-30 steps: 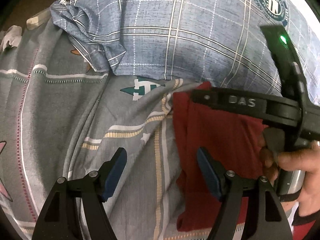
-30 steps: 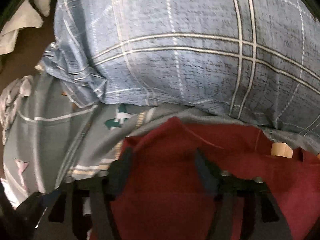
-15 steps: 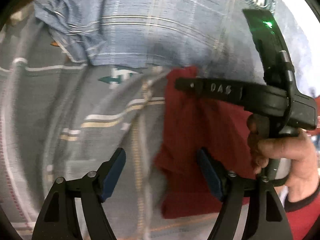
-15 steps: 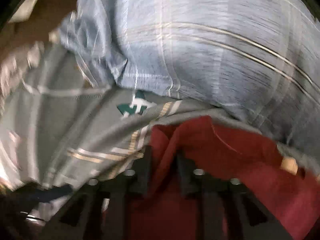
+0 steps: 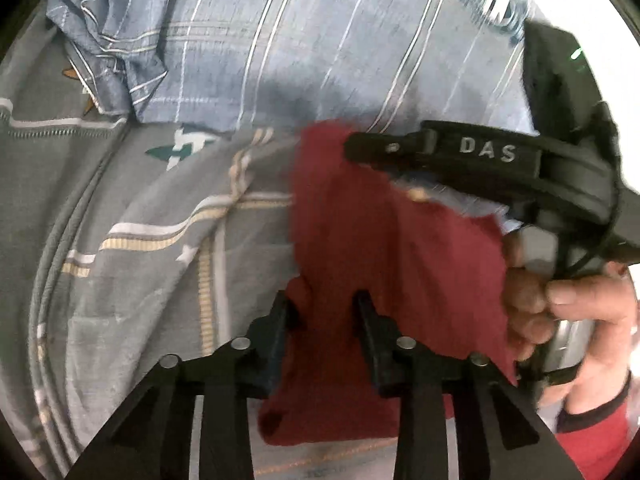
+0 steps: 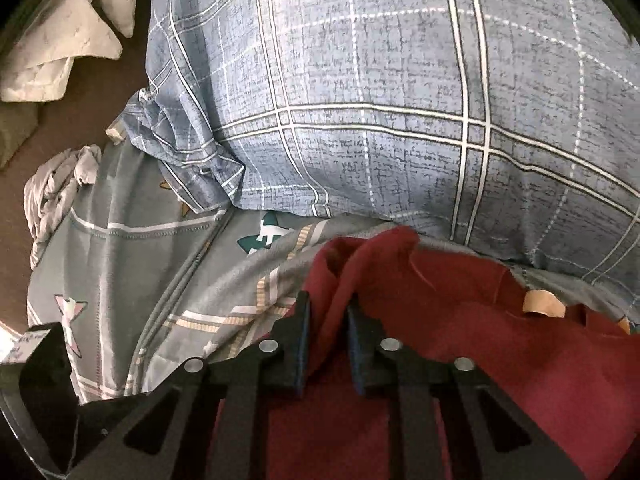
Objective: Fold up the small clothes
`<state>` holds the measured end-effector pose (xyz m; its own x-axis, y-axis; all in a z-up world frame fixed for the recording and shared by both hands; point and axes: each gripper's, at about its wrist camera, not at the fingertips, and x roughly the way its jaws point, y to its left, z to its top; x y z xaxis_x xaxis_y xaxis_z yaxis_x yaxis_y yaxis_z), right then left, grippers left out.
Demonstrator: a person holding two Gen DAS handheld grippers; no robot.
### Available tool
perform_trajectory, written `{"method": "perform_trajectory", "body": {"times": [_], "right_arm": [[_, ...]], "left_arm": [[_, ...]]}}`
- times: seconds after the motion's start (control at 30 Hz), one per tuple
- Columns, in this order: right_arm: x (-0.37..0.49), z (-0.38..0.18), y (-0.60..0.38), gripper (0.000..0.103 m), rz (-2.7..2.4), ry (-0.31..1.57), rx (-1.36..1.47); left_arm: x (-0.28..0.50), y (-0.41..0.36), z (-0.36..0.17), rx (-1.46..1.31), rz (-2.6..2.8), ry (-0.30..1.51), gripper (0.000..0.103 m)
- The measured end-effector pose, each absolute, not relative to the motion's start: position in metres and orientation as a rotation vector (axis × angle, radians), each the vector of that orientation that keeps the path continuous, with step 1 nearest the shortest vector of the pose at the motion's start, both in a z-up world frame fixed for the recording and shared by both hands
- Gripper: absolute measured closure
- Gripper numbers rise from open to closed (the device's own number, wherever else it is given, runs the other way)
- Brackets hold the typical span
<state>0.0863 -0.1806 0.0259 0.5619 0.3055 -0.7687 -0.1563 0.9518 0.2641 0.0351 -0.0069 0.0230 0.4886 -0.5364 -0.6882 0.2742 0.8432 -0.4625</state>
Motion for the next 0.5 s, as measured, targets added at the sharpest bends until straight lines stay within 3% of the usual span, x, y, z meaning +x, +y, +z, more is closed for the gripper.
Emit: {"method": "perform_trajectory", "body": {"times": [0.03,0.07,0.13,0.33,0.4,0.43,0.47,0.5], "right_arm": [[0.086,0.029,-0.180,0.069,0.269,0.931,0.179],[0.085,0.033,-0.180,0.045,0.263,0.930,0.182],[0.086,0.037,-0.178,0.013,0.264,0.946,0.193],[0.097,0.024,-0.157,0.013,0.285,1.055,0.160],[0.103,0.008,-0.149,0.020,0.258,1.113,0.108],[0.104,0.002,-0.147,0.049,0.244,1.130,0.079],[0.104,-0.003,-0.147,0.069,0.220,1.131,0.051],[0.103,-0.005,-0.151,0.072,0.208,1.120,0.049]], "left_arm": [[0.034,-0.005,0.026,-0.319,-0.518,0.924,0.075],[0.031,-0.005,0.029,-0.320,-0.533,0.910,0.075],[0.025,-0.005,0.033,-0.307,-0.553,0.883,0.075],[0.015,-0.011,0.034,-0.245,-0.563,0.870,0.075],[0.015,-0.010,0.035,-0.233,-0.564,0.888,0.071],[0.015,-0.010,0.034,-0.223,-0.559,0.906,0.067],[0.015,-0.009,0.032,-0.215,-0.548,0.935,0.053],[0.014,-0.010,0.033,-0.210,-0.533,0.953,0.038]]}}
